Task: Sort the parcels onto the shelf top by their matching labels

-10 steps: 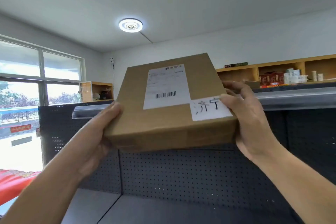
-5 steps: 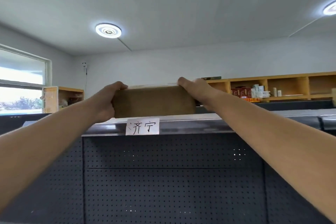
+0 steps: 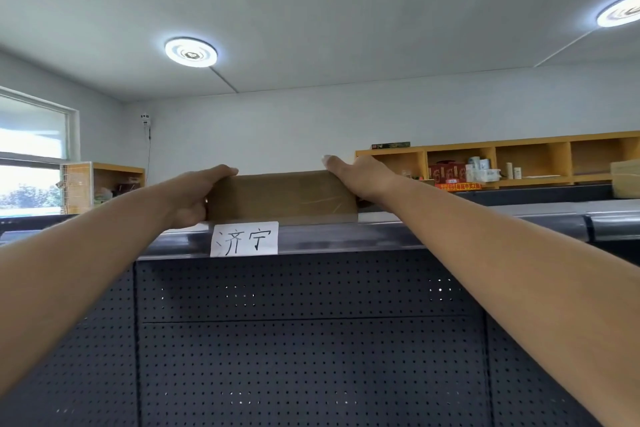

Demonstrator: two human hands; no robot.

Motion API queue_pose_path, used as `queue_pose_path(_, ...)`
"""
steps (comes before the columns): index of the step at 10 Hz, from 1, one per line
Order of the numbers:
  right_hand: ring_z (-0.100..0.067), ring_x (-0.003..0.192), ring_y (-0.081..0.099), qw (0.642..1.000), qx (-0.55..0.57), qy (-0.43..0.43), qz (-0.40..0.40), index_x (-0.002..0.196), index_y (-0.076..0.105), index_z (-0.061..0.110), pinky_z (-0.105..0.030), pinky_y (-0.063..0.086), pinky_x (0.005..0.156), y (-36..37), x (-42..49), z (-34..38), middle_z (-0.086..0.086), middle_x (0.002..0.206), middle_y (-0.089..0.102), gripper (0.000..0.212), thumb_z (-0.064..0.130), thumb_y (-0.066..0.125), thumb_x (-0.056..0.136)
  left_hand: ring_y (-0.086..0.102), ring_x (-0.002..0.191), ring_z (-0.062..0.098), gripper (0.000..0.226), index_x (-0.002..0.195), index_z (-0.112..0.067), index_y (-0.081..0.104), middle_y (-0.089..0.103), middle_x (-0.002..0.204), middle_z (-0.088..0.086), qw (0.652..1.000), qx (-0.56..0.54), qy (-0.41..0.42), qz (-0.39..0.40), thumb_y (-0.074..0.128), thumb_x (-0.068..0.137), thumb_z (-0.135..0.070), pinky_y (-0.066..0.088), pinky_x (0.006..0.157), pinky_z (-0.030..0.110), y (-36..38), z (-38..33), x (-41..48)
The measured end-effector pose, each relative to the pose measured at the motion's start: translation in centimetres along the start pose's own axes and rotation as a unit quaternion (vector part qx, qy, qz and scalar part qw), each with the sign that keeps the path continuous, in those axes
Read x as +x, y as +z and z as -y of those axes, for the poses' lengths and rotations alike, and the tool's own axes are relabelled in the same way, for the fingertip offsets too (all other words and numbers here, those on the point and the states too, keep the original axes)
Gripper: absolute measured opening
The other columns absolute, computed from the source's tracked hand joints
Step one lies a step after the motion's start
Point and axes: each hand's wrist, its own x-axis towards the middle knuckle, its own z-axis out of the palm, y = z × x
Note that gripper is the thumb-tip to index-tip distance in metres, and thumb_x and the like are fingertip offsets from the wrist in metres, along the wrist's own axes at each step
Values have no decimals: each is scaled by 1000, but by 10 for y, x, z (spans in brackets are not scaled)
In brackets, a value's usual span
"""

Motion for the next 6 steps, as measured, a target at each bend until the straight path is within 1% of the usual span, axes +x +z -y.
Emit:
queue_pose_path(1,-36,127,62,1000,-16,0,9,148,54,0,-43,50,102,-4,-6,-2,-16,143,63,105,86,44,88,60,93,28,31,111,-10,62,57,107,12,999,6,29,-16,71,99,-37,57,91,45,-2,4,1)
queue_pose_path(2,-32,118,69,998,-20,-10,55,137,63,3,-51,52,109,-13,-12,-7,-13,130,73,126,104,45,64,59,99,28,45,128,-5,65,61,113,13,986,107,104,-70,61,104,-43,53,93,46,2,5,-7)
queue_pose_path(3,-36,105,77,997,-31,-46,52,115,73,1,-55,59,101,-22,-15,-15,-18,112,80,117,102,57,58,61,120,31,45,139,-8,64,68,133,12,919,278,238,-148,51,109,-39,45,100,40,10,7,-19)
queue_pose_path(4,-38,99,79,994,-63,-83,22,115,73,-2,-52,65,90,-34,-33,-13,-22,110,79,81,74,65,86,61,128,30,44,143,-10,62,65,145,10,869,354,299,-170,48,110,-35,44,101,38,20,13,-31)
queue_pose_path(5,-28,91,75,977,-148,-152,-16,113,74,7,-45,63,85,-46,-52,-14,-12,104,77,37,40,62,101,62,126,33,43,145,-14,59,57,152,11,824,419,314,-216,50,106,-30,49,104,47,30,18,-46)
queue_pose_path(6,-16,82,70,959,-177,-206,-77,109,75,15,-40,60,78,-54,-73,-20,2,93,75,31,39,59,98,57,133,32,40,140,-17,61,57,151,6,778,447,353,-265,53,102,-26,48,103,50,45,18,-64)
